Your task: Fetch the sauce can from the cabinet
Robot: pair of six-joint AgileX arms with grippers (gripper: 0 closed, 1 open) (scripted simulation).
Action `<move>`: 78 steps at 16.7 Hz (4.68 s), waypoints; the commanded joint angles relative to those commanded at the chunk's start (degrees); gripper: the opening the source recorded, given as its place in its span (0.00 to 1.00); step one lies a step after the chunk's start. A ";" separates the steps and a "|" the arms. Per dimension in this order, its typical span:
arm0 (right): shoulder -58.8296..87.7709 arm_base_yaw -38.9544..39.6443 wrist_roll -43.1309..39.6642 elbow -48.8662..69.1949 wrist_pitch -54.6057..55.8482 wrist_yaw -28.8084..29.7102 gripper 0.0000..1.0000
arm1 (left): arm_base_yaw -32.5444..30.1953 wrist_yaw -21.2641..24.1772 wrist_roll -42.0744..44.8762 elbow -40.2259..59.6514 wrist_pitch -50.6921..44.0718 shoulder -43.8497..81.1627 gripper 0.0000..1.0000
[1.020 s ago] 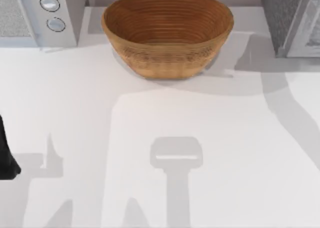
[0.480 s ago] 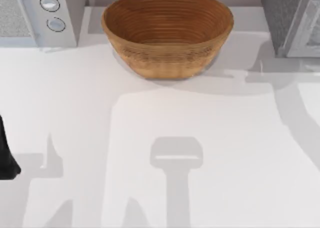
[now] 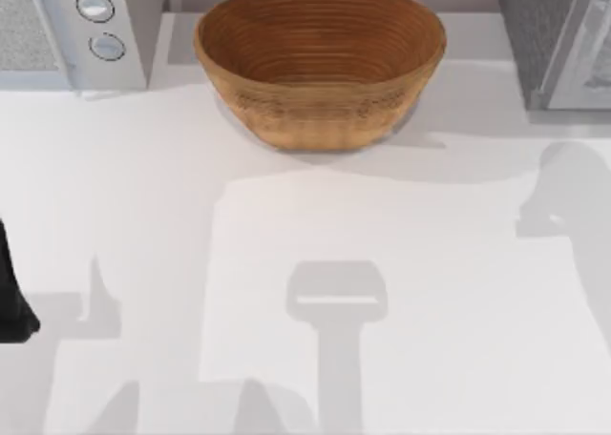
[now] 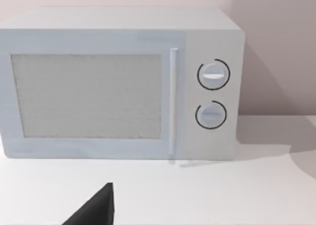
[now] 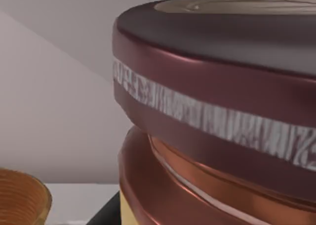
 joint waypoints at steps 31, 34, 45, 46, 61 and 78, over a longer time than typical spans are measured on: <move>-9.84 -7.88 0.37 -46.97 41.09 -18.24 0.00 | 0.00 0.00 0.00 0.00 0.00 0.00 1.00; -2.73 -6.56 0.40 -45.48 47.06 -19.50 0.00 | 0.00 0.00 0.00 0.00 0.00 0.00 1.00; 24.28 -1.59 -0.50 -40.47 68.80 -24.30 0.00 | 0.00 0.00 0.00 0.00 0.00 0.00 1.00; 26.74 -1.12 -0.67 -40.01 70.77 -24.75 0.00 | 0.00 0.00 0.00 0.00 0.00 0.00 1.00; 63.37 5.47 -0.05 -33.01 100.53 -31.11 0.00 | 0.00 0.00 0.00 0.00 0.00 0.00 1.00; 82.43 8.98 0.33 -28.82 115.25 -34.04 0.00 | 0.00 0.00 0.00 0.00 0.00 0.00 1.00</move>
